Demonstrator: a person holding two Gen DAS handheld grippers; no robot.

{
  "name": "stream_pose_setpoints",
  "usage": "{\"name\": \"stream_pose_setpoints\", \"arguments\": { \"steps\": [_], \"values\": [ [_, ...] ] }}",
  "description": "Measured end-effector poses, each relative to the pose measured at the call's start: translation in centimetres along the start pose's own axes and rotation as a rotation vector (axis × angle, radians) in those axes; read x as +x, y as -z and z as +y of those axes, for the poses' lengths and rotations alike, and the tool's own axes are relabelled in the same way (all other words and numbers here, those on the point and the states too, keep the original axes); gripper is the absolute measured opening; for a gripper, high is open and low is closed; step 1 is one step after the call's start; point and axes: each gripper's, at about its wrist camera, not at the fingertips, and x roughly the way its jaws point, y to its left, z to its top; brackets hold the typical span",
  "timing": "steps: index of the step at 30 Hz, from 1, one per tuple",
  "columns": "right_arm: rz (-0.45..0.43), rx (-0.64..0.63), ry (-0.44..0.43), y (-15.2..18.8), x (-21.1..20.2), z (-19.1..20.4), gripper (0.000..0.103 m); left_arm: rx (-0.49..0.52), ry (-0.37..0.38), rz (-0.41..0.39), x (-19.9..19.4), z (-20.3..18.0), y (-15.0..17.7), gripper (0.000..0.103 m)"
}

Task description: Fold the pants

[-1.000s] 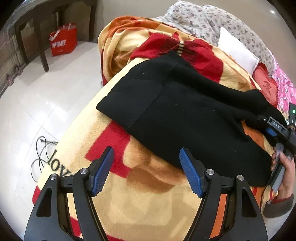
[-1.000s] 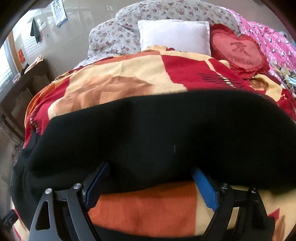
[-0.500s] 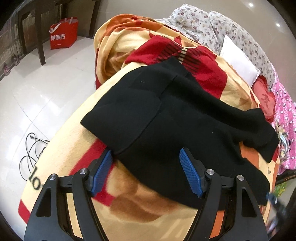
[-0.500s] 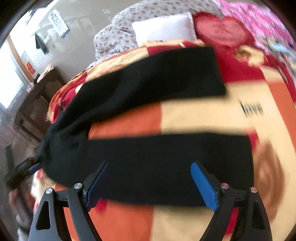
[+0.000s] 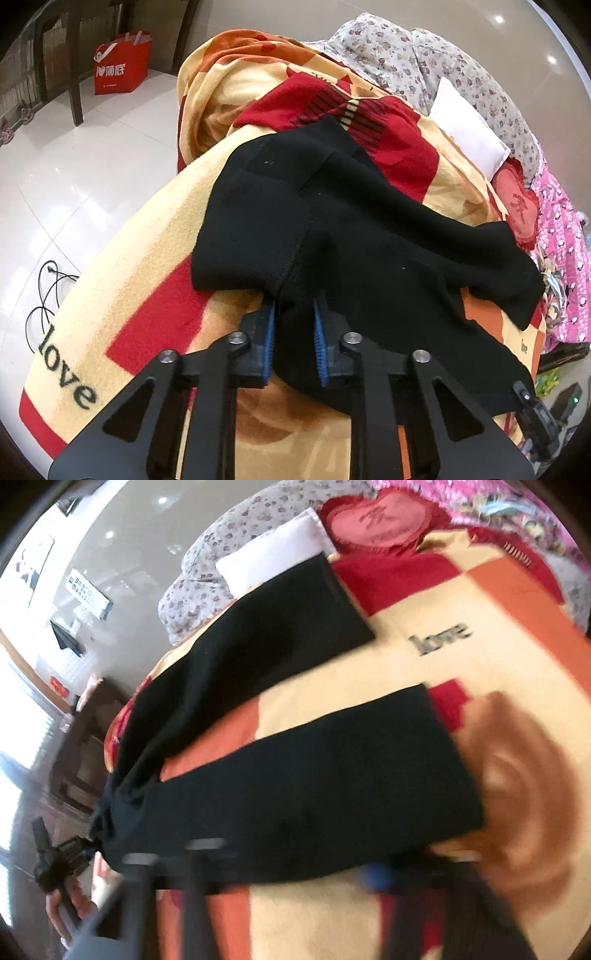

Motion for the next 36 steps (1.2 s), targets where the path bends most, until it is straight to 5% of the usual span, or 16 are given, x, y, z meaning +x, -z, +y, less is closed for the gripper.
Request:
{"name": "stream_pose_setpoints", "arguments": {
  "steps": [7,13,20,23,26,31,36],
  "values": [
    [-0.113,-0.078,-0.065,0.3,-5.1,3.2,0.007,0.007,0.078,-0.03,-4.1,0.2,0.3,0.014],
    [-0.092,-0.146,-0.002,1.0,-8.8,3.4,0.007,0.022,0.126,0.01,-6.6,1.3,2.5,0.014],
    [0.102,-0.139,0.217,3.0,-5.4,-1.3,0.012,0.046,0.01,0.107,-4.0,2.7,5.1,0.017],
    [0.055,-0.156,0.315,2.6,-7.1,-1.6,0.022,0.081,-0.033,0.064,-5.7,2.5,4.9,0.017],
    [-0.002,-0.177,0.39,1.6,-9.0,-0.9,0.024,0.14,-0.169,-0.027,-7.8,2.1,4.6,0.017],
    [-0.046,-0.239,0.271,1.5,-9.8,2.9,0.025,0.156,-0.141,-0.051,-9.3,1.7,4.3,0.017],
    [0.049,-0.38,0.117,3.0,-5.3,7.7,0.025,0.181,-0.083,-0.027,-8.4,0.0,4.4,0.017]
  ]
}}
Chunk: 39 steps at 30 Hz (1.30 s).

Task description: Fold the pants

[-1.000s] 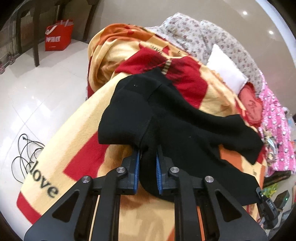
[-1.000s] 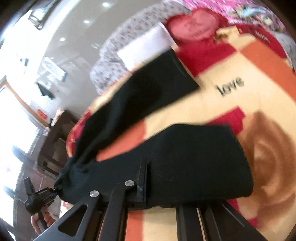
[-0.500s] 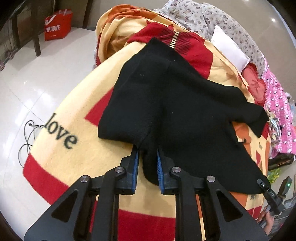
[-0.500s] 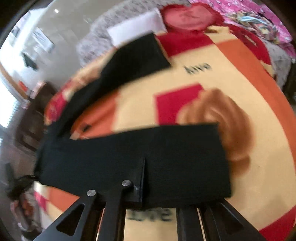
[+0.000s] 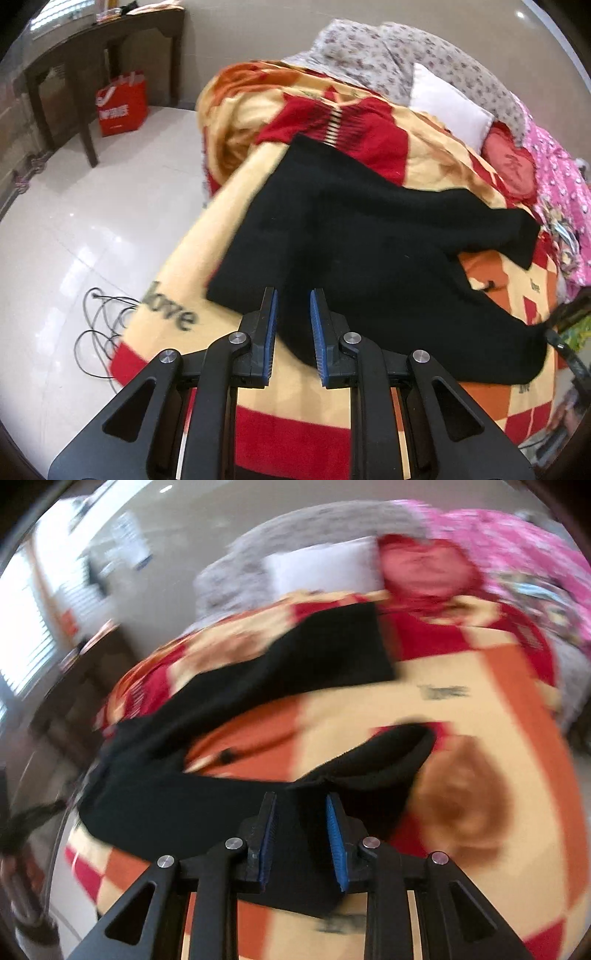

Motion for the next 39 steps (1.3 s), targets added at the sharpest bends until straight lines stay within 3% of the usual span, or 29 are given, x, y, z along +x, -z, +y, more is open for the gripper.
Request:
{"name": "stream_pose_setpoints", "arguments": {
  "steps": [4,10,12,17,21,23,25,29,35,39],
  "values": [
    [0.065,-0.058,-0.114,-0.1,4.1,3.8,0.025,0.024,0.012,0.024,1.5,-1.8,0.1,0.017],
    [0.136,-0.142,-0.125,0.1,8.1,7.3,0.025,0.053,0.005,0.073,4.4,-3.6,0.3,0.017],
    [0.146,-0.159,-0.126,0.2,9.0,7.8,0.025,0.062,-0.005,0.089,5.6,-4.0,0.5,0.022],
    [0.161,-0.2,-0.151,-0.2,10.0,8.3,0.038,0.093,-0.008,0.068,7.0,-4.8,0.5,0.042],
    [0.127,-0.249,-0.174,-3.1,9.9,9.3,0.039,0.122,-0.011,0.083,7.1,-5.4,-0.8,0.044],
    [0.059,-0.293,-0.181,-5.6,9.8,9.9,0.048,0.119,-0.009,0.063,7.1,-5.4,-1.9,0.044],
    [0.02,-0.335,-0.184,-8.5,10.5,10.2,0.05,0.119,-0.007,0.068,7.6,-5.3,-3.0,0.046],
    [0.02,-0.479,-0.149,-13.4,13.0,11.2,0.05,0.105,-0.008,0.102,9.4,-5.0,-4.9,0.046],
    [0.15,-0.672,-0.167,-17.6,19.1,11.9,0.051,0.12,0.011,0.134,11.7,-5.7,-8.1,0.046],
    [0.214,-0.768,-0.176,-17.7,21.7,11.9,0.052,0.123,-0.013,0.15,13.2,-5.8,-9.2,0.046]
  ]
}}
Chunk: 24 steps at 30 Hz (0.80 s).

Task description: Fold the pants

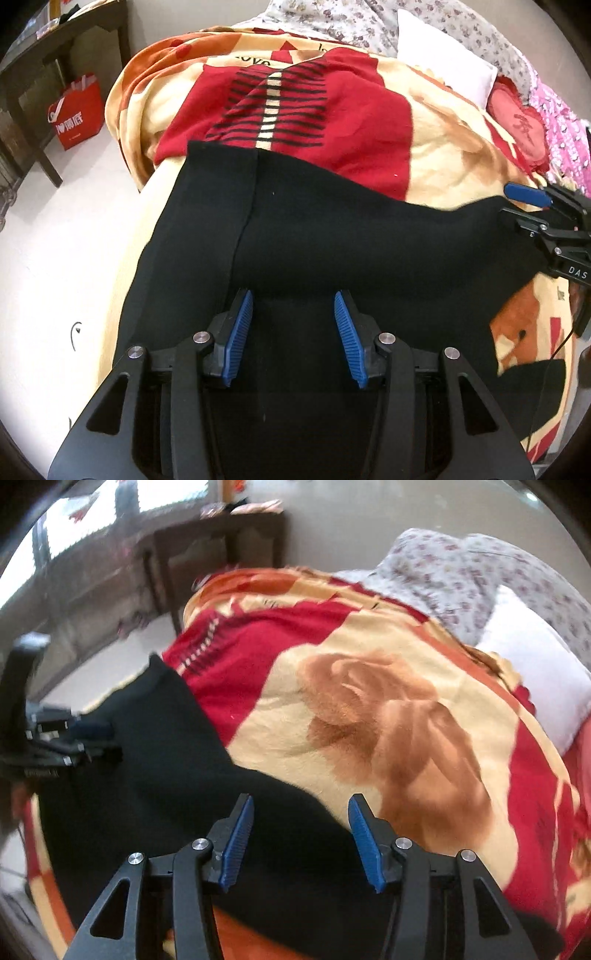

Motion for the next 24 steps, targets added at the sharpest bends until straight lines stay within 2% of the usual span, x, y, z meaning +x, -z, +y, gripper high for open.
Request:
{"name": "stream_pose_setpoints", "arguments": {
  "steps": [3,5,9,12,15,16,17,19,24],
  "values": [
    [0.045,-0.039,-0.031,-0.2,1.4,-0.6,0.053,0.017,-0.014,-0.005,0.5,-0.3,-0.3,0.048],
    [0.078,-0.049,-0.074,-0.2,2.3,-1.0,0.053,0.019,-0.005,-0.004,0.6,-0.3,-0.5,0.053],
    [0.102,-0.069,-0.184,0.1,2.5,-0.8,0.053,0.022,0.0,0.001,0.8,-0.3,-0.9,0.055],
    [0.134,-0.079,-0.187,0.1,3.3,-1.0,0.053,0.023,-0.001,0.004,1.0,-0.4,-1.3,0.055],
    [0.133,-0.029,-0.208,0.2,3.8,-1.3,0.052,0.012,-0.003,-0.002,1.1,-0.5,-1.5,0.055],
    [0.116,-0.012,-0.192,0.3,3.6,-1.2,0.046,0.016,-0.008,-0.004,1.1,-0.5,-1.5,0.055],
    [0.099,-0.003,-0.181,0.4,3.3,-0.9,0.032,0.019,-0.011,-0.006,1.2,-0.7,-1.5,0.055],
    [0.085,-0.003,-0.161,1.0,2.9,0.2,0.014,0.021,-0.013,-0.009,1.2,-0.7,-1.4,0.055],
    [-0.005,-0.043,-0.087,2.5,-0.6,3.5,0.006,-0.025,0.018,-0.018,0.4,0.3,-1.0,0.055]
  ]
}}
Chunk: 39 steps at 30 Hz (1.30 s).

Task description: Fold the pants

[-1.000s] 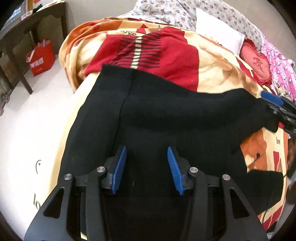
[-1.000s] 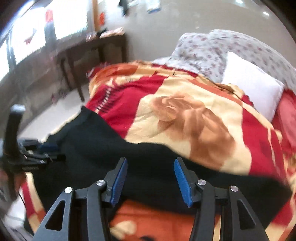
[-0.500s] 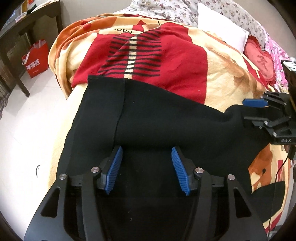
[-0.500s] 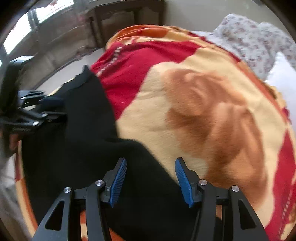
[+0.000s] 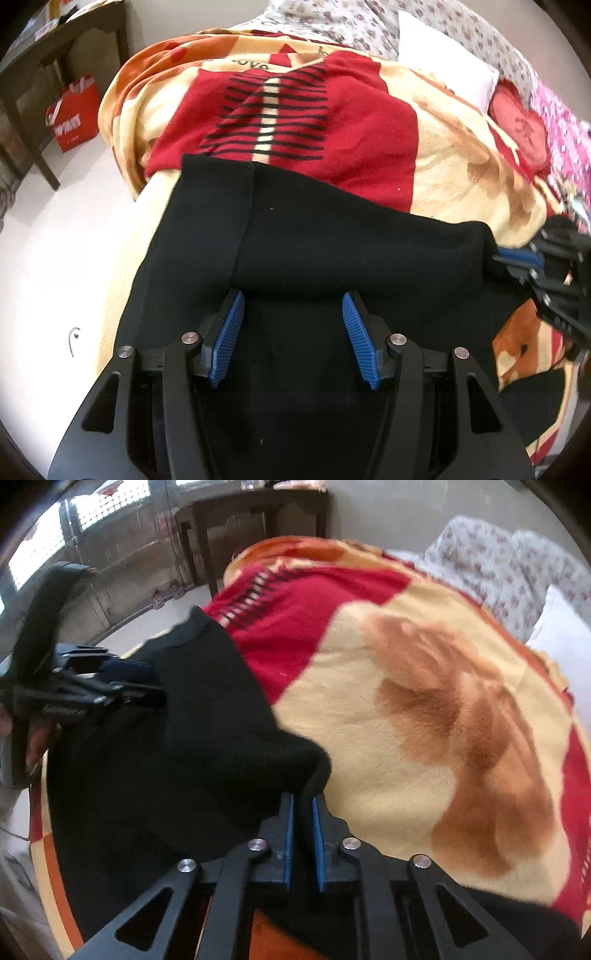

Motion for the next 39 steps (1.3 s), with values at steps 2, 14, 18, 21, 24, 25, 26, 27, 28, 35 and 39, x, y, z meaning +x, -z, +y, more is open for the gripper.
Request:
{"name": "stream_pose_setpoints", "arguments": {
  "steps": [2,14,18,21,24,25,26,27,28,35,39],
  "values": [
    [-0.061,0.016,0.013,0.7,-2.7,0.9,0.005,-0.031,0.003,-0.016,-1.2,0.9,0.5,0.055],
    [-0.102,0.083,-0.176,9.3,-6.5,12.9,0.005,-0.177,0.017,-0.136,-8.4,6.7,5.5,0.055],
    [-0.038,0.113,-0.227,11.0,-4.9,15.5,0.005,-0.16,0.026,-0.124,-8.6,6.6,6.1,0.055],
    [-0.117,0.163,-0.244,9.6,-6.2,15.5,0.01,-0.146,0.023,-0.106,-8.0,6.4,6.8,0.055],
    [-0.229,0.249,-0.294,6.8,-7.1,14.3,0.041,-0.152,0.018,-0.073,-7.0,6.5,7.5,0.055],
    [-0.256,0.292,-0.275,5.4,-6.7,13.7,0.045,-0.15,0.011,-0.062,-6.7,6.5,7.7,0.055],
    [-0.269,0.322,-0.265,4.4,-6.2,13.1,0.045,-0.146,0.002,-0.057,-6.5,6.5,7.9,0.055],
    [-0.277,0.352,-0.259,3.5,-5.5,12.4,0.045,-0.142,-0.009,-0.055,-6.3,6.5,8.0,0.055],
    [-0.264,0.391,-0.242,2.2,-3.9,11.5,0.045,-0.137,-0.022,-0.055,-6.1,6.6,8.1,0.055],
    [-0.167,0.478,-0.211,-3.5,3.7,9.1,0.045,-0.134,-0.024,-0.043,-5.0,8.2,8.3,0.056],
    [-0.147,0.487,-0.253,-4.3,5.8,8.7,0.032,-0.124,-0.01,-0.037,-5.2,8.4,8.2,0.056]
  ]
}}
